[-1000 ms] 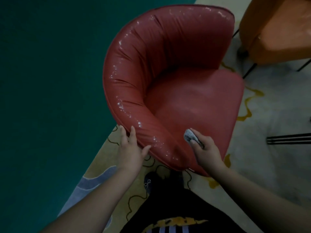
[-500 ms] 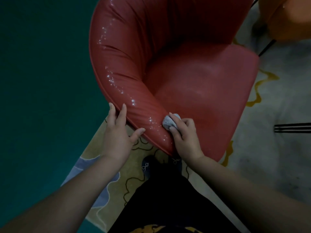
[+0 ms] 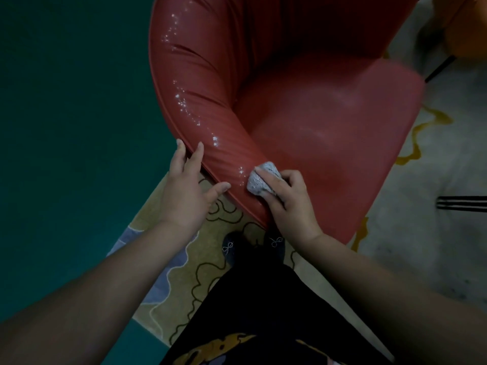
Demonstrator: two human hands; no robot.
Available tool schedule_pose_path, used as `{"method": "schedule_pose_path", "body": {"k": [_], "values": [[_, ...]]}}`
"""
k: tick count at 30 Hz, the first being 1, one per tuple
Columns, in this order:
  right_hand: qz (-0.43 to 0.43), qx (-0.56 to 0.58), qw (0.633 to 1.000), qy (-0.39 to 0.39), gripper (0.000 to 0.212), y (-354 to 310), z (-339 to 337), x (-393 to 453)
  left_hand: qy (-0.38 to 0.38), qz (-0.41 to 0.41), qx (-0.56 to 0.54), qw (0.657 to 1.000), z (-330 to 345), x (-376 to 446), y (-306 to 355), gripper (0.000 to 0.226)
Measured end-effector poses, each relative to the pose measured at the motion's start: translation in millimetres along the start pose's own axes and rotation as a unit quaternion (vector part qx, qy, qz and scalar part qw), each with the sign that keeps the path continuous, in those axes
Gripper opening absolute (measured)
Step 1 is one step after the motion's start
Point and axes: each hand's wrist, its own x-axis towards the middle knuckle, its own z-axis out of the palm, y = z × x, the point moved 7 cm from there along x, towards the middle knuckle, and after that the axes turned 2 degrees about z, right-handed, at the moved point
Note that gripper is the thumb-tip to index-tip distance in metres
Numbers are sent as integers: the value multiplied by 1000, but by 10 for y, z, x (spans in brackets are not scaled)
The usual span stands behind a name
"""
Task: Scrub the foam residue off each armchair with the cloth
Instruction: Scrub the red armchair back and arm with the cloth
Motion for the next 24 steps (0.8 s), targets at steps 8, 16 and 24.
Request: {"method": "schedule_pose_path", "body": {"k": [8,16,24], "values": [[-61,-49,997,5,47,-49,-37,-216,13,-4,-17,1000,-18,31,-19,86],[-97,-50,994,-13,42,-53,-50,-283,-12,-42,-93,995,-116,196,-161,114],[-73,-41,996,-23,39,-360,220,560,-16,-41,-94,995,-105,246,-159,114]]}}
